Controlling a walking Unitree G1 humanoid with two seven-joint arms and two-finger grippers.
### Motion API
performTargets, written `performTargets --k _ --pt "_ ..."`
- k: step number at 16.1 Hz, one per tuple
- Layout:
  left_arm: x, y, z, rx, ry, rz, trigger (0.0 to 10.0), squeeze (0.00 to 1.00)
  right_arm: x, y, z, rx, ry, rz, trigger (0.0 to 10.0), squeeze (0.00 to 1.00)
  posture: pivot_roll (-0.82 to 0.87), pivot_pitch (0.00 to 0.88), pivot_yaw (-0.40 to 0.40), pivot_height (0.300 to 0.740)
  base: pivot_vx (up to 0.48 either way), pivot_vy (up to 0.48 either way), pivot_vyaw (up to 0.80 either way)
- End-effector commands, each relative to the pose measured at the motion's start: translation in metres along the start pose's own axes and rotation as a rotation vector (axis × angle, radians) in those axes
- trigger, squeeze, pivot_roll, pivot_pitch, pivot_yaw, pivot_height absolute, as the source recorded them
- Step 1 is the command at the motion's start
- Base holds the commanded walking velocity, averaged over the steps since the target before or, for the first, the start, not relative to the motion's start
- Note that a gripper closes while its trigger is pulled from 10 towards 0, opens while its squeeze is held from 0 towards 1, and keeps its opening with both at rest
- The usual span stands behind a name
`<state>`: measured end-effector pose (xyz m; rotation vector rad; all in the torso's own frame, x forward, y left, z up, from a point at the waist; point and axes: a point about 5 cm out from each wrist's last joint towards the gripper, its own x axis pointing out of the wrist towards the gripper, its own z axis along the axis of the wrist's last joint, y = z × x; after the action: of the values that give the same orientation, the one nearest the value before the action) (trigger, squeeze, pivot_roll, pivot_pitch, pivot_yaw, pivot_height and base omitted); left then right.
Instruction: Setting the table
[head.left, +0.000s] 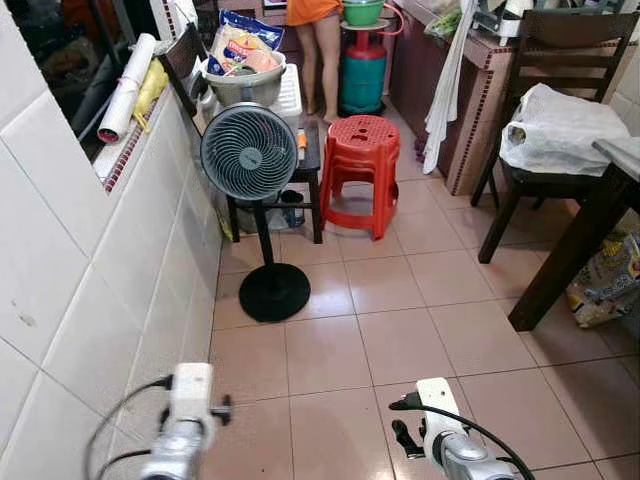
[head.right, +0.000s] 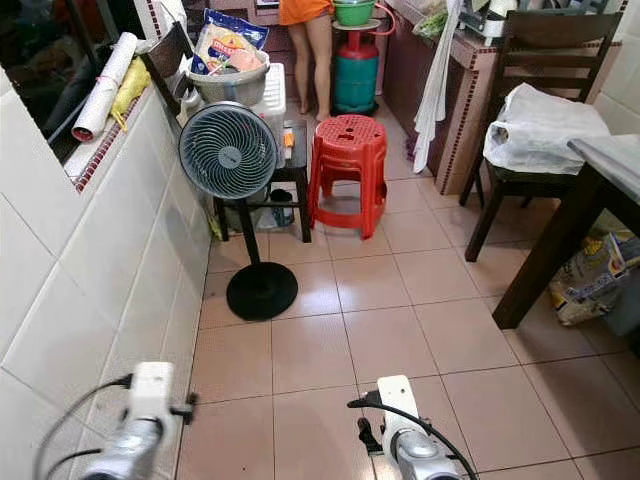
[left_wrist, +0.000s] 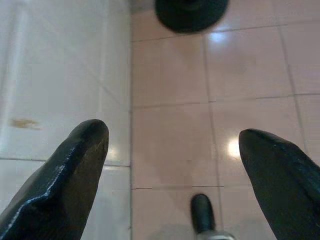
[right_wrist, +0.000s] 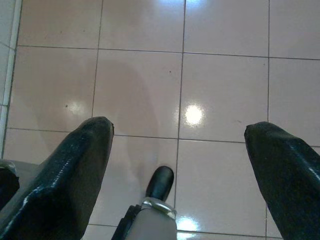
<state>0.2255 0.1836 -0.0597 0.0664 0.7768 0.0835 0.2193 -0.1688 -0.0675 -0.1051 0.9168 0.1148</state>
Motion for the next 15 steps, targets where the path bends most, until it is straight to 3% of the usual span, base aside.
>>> performTargets --k 1,7,15 --pt "-0.002 0.001 -0.007 0.009 0.027 -0.001 10.0 0.00 0.001 -0.001 0.007 -0.005 -0.021 -0.006 10.0 0.00 -0.05 0.000 0.041 0.740 0.000 0.000 0.00" --pt "-0.011 -0.013 -0.038 0.007 0.103 -0.037 10.0 0.00 0.000 -0.006 0.004 -0.033 -0.013 0.008 10.0 0.00 -0.06 0.000 0.027 0.740 0.000 0.000 0.00" --pt "-0.013 -0.008 -0.045 0.016 0.120 -0.040 10.0 0.00 0.001 0.014 0.003 -0.114 -0.017 0.059 10.0 0.00 -0.04 0.000 0.038 0.740 0.000 0.000 0.00"
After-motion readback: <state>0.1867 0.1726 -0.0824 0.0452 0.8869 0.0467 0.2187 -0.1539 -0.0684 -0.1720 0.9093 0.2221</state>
